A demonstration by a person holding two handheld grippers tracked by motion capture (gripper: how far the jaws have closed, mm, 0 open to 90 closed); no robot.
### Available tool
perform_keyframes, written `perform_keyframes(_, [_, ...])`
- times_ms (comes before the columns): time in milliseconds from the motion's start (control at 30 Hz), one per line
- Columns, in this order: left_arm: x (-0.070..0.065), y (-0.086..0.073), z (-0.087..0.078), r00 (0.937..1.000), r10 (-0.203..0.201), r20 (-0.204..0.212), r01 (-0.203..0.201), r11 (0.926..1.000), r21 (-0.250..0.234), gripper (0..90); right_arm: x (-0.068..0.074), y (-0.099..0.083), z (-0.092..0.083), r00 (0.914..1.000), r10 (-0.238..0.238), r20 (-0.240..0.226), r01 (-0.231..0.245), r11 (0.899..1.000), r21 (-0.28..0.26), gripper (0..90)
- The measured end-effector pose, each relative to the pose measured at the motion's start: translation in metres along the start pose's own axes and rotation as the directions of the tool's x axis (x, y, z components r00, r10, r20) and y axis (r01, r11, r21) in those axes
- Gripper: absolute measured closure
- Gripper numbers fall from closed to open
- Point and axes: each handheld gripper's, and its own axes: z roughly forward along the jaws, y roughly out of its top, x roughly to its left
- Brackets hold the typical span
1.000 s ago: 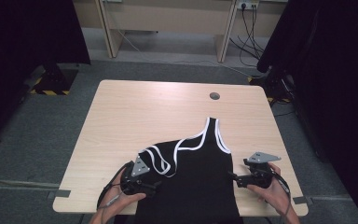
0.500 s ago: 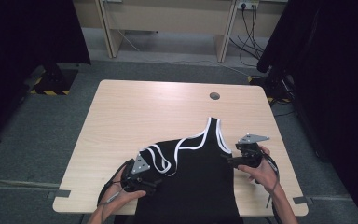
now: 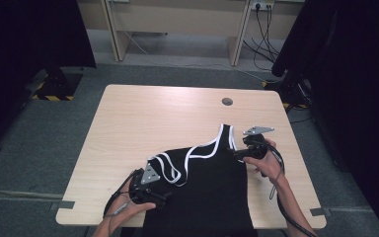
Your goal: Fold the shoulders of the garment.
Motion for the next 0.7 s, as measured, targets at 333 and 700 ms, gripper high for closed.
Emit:
perform_keyframes(333, [0.0,0.0,0.0,1.0,0.001,0.0,-0.001,1.0,0.001,3.4,-0.014,0.016,0.025,0.9995,0.021,0.023,-0.021,0.999,0.026,21.7])
perform_keyframes(700, [0.0,0.0,0.0,1.0,0.001,-0.001,-0.001,1.0,0.001,3.4,-0.022,0.025,0.053,0.9991,0.021,0.037,-0.022,0.999,0.046,26.9])
